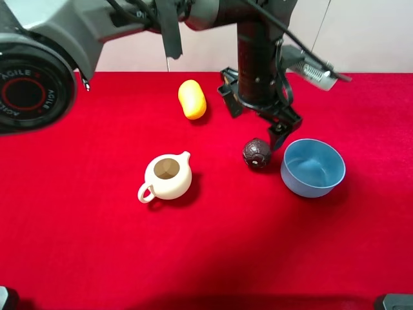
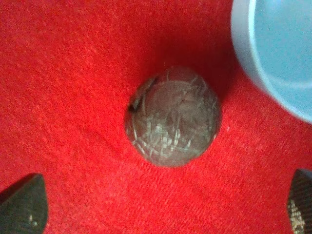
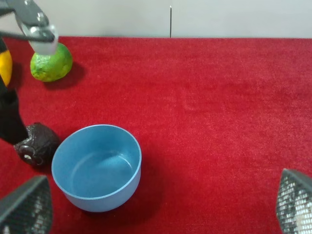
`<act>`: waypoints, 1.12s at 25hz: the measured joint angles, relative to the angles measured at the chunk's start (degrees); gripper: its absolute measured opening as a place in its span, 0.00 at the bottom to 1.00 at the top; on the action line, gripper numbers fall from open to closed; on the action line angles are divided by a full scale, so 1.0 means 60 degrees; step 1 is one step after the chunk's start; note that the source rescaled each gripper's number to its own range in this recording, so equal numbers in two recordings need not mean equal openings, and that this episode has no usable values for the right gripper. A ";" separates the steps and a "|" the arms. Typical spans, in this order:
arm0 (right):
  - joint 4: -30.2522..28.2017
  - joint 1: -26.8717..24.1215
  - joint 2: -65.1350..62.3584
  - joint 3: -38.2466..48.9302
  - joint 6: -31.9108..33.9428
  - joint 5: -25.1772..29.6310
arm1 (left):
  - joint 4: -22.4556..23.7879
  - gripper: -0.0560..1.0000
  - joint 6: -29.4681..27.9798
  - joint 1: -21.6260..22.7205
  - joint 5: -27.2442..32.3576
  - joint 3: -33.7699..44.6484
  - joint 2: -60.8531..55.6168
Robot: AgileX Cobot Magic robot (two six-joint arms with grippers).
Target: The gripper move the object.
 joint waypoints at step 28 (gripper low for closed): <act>0.0003 0.0000 0.0000 0.0000 0.0000 -0.0008 | 0.0035 1.00 -0.0220 0.0009 0.0036 0.1611 -0.4613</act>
